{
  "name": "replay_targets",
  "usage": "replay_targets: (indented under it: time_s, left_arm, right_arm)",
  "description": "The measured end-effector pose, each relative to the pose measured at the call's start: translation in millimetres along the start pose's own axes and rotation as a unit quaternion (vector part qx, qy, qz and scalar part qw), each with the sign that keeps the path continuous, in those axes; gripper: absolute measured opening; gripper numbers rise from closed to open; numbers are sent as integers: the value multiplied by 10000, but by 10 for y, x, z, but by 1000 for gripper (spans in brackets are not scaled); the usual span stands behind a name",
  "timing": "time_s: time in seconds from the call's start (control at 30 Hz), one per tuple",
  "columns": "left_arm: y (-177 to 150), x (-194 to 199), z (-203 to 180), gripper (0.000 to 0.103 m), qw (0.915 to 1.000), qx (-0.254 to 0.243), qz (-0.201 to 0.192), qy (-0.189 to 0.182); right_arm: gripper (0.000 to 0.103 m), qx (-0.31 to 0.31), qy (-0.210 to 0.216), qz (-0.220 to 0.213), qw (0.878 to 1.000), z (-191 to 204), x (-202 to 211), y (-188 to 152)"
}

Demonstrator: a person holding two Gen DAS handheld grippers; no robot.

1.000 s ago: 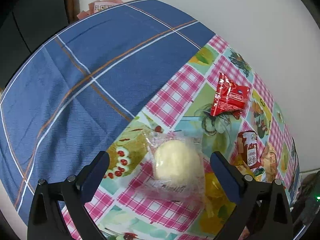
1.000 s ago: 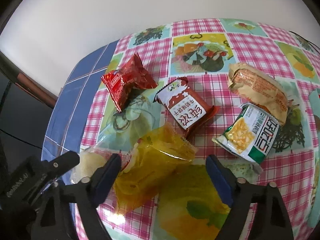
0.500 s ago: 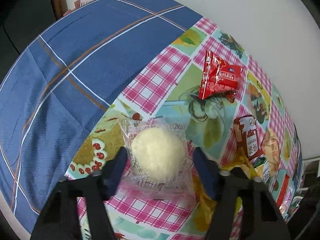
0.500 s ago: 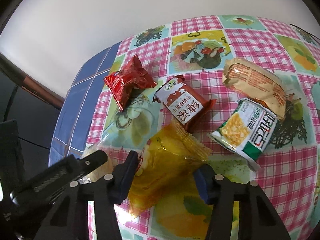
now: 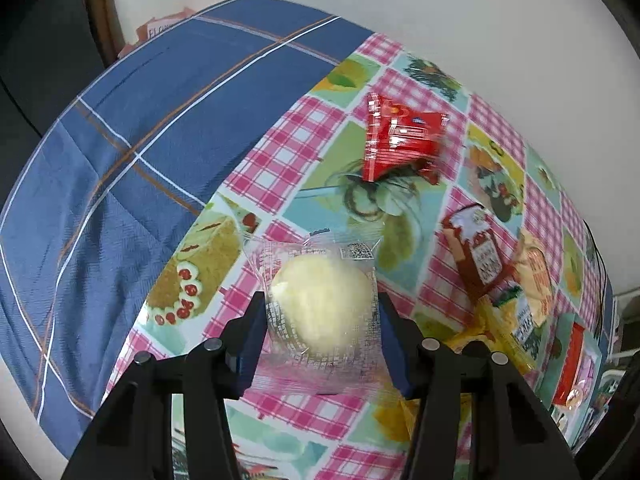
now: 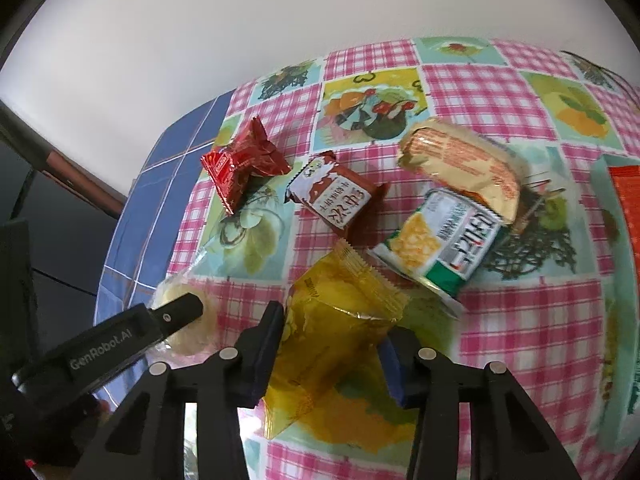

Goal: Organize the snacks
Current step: 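Carry the bun and yellow pack into the white tray and open both tools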

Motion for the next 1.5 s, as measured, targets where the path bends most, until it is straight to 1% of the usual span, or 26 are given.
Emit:
replay_targets:
  time_s: [0.1,0.17,0.2,0.4,0.5,0.73,0.83,1.03,1.17,1.33,1.5]
  left_arm:
    - [-49,113,-114,54,9998,-178,-99,56]
    - [-74,173,-170,54,9995,-254,-155,98]
    - [-84,207,-210,54,9993,-303,-188,122]
    - [-154,417,-448,54,9972,-606,-411,144]
    - [-201,502,-560,54,9960,-715,-501,198]
    - [-278,613,-904,54,9927,-972,-666,256]
    - [-318,642,-1102,54,9908,-1120,-714,257]
    - [-434,668,-1546,54,9862,-1446,-762,254]
    - [-524,686,-1832,54,9824,-1674,-780,273]
    - [-661,688,-2213,54,9760,-2014,-785,265]
    - [-817,707,-2581,54,9676,-2365,-845,277]
  right_arm:
    - [48,46,-43,-68,10000,-48,106,-29]
    - [45,60,-42,-139,9999,-85,200,-41]
    - [42,65,-33,-159,9998,-103,243,-47]
    - [41,147,-65,-306,9994,-209,487,-77]
    - [41,142,-4,-383,9992,-265,609,-83]
    - [41,108,-100,-720,9973,-528,998,17]
    - [41,59,-249,-876,9958,-722,1155,82]
    - [41,-198,-332,-1051,9937,-1110,1366,176]
    - [41,-425,-434,-1177,9912,-1443,1497,213]
    - [41,-720,-486,-1336,9872,-1827,1662,256]
    - [41,-1048,-665,-1515,9806,-2255,1873,312]
Point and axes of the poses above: each gripper's, at about its wrist camera, not at the fingertips, and x roughly against the way its jaws point, z to its left, y to its top, the point moved 5 cm from there along -x, roughly the way its jaws point, and after that the axes turned 5 degrees about -x, right-handed, at the moved point
